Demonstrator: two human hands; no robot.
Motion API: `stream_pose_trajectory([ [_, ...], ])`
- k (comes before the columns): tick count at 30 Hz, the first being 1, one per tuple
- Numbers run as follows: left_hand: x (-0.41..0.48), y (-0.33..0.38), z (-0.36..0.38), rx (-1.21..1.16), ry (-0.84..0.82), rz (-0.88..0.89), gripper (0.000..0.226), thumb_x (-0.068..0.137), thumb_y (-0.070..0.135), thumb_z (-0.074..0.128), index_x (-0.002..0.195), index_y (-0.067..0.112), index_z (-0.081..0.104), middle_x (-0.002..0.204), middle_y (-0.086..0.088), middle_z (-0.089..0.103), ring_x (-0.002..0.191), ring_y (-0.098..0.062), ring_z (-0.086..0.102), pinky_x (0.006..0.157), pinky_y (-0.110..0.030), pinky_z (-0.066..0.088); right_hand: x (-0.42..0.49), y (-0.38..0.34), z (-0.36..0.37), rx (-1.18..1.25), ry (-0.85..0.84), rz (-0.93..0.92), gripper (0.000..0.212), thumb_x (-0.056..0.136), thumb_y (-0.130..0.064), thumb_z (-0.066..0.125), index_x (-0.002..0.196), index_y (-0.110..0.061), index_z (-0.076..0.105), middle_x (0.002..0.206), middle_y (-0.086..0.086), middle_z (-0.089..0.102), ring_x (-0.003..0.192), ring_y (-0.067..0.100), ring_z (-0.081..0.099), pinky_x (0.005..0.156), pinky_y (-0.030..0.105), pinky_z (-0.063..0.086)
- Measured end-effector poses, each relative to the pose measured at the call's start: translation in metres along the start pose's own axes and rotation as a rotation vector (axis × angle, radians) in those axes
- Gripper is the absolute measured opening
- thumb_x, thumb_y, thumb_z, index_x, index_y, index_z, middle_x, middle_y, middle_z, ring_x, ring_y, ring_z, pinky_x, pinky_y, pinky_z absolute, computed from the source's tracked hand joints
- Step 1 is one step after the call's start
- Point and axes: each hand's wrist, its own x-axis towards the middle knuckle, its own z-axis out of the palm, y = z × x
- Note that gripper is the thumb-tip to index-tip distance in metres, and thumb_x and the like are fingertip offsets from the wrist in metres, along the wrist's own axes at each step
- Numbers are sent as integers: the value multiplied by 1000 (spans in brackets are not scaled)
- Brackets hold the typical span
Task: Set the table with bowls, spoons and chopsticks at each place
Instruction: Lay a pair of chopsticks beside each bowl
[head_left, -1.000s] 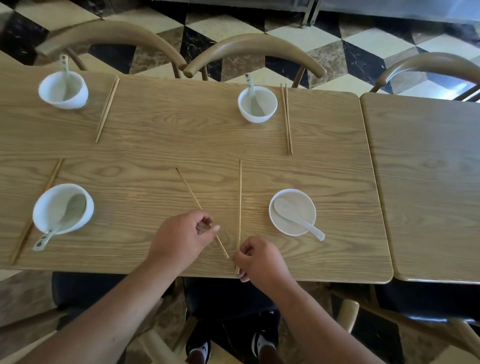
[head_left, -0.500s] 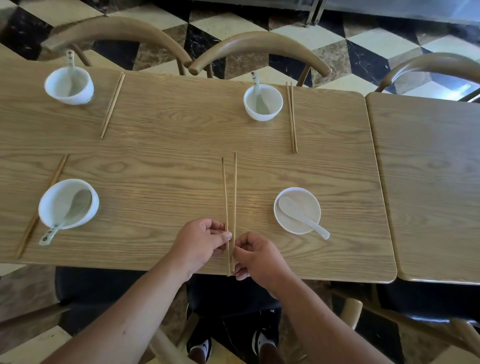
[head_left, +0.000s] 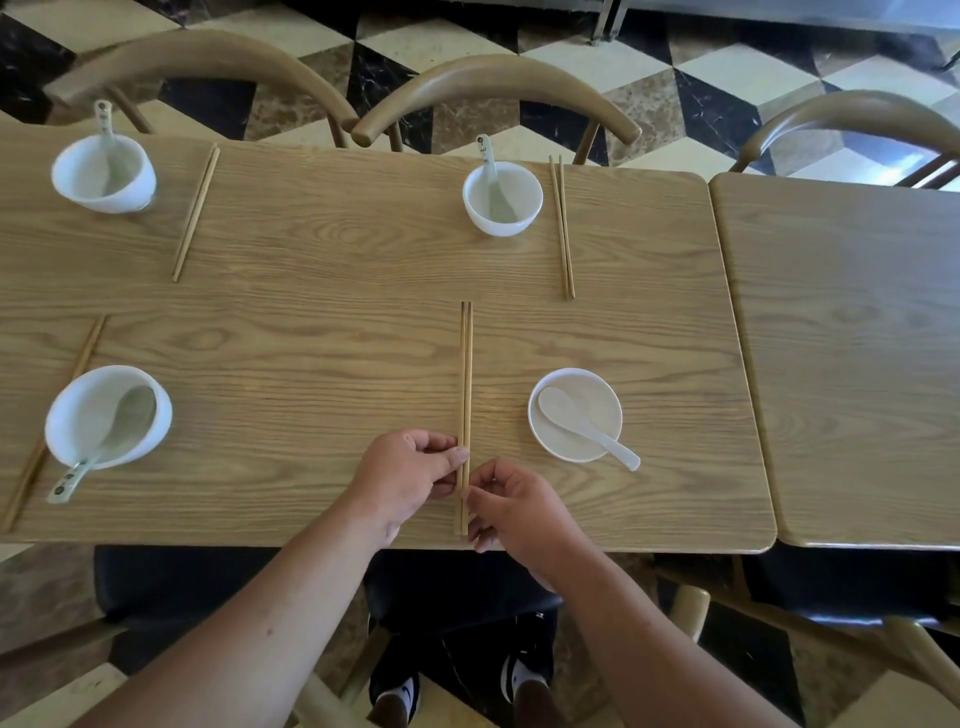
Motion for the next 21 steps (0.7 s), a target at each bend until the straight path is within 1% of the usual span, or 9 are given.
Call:
stream_pose_trajectory([
  [3,2,-1,1,3,-15,-13,8,93,10,80,99,5,79,83,-7,80,70,-14,76,64,-24,61,1,1,-2,15,5,10,1,100,-7,68,100,-6,67,72,5,69,63,19,66,58,31,57],
  [5,4,-2,3,23,-34,-20,8,95,11,78,99,4,79,84,-8,79,71,-15,74,65,-26,59,2,2,0,35,18,27,5,99,-10,70,102,-5,69,72,4,71,66,19,68,60,30,58],
  [7,8,-4,5,39,-27,-25,8,96,13,77,99,6,79,83,-7,78,74,-17,72,73,-31,60,5,2,2,59,27,59,10,100,-15,72,103,-5,71,71,1,73,67,18,69,64,30,59],
  [10,16,-11,7,50,10,-32,8,95,16,78,97,8,80,83,-6,80,78,-20,74,92,-44,62,10,4,3,29,44,121,20,98,-21,75,105,-2,74,69,-2,73,63,13,69,65,30,61],
  [12,18,-14,10,71,33,-25,7,94,17,79,94,10,80,85,-7,81,78,-22,75,96,-49,62,15,4,3,-12,65,155,25,97,-21,76,107,2,74,67,-1,72,61,12,69,65,31,63],
  [15,21,-16,13,128,95,-20,6,92,18,82,93,13,79,86,-5,82,78,-23,78,93,-48,63,20,2,3,-73,101,178,22,97,-20,77,98,3,76,62,2,71,57,16,68,65,34,62],
  [18,26,-16,17,203,150,-20,9,88,21,86,89,18,78,82,-3,81,78,-27,80,83,-48,66,24,1,3,-140,125,195,20,97,-20,77,89,-2,76,58,2,70,49,14,65,59,30,59],
  [19,28,-15,19,260,164,-11,11,86,26,87,88,21,77,80,-1,81,75,-25,80,79,-47,66,26,0,3,-147,131,204,19,97,-20,77,89,-2,76,58,3,70,48,15,65,58,30,58],
  [21,28,-10,21,470,202,15,15,85,38,85,86,28,74,75,5,78,70,-19,77,70,-38,63,27,-1,4,-162,141,222,18,97,-18,77,87,-3,74,61,6,70,47,15,64,56,30,58],
])
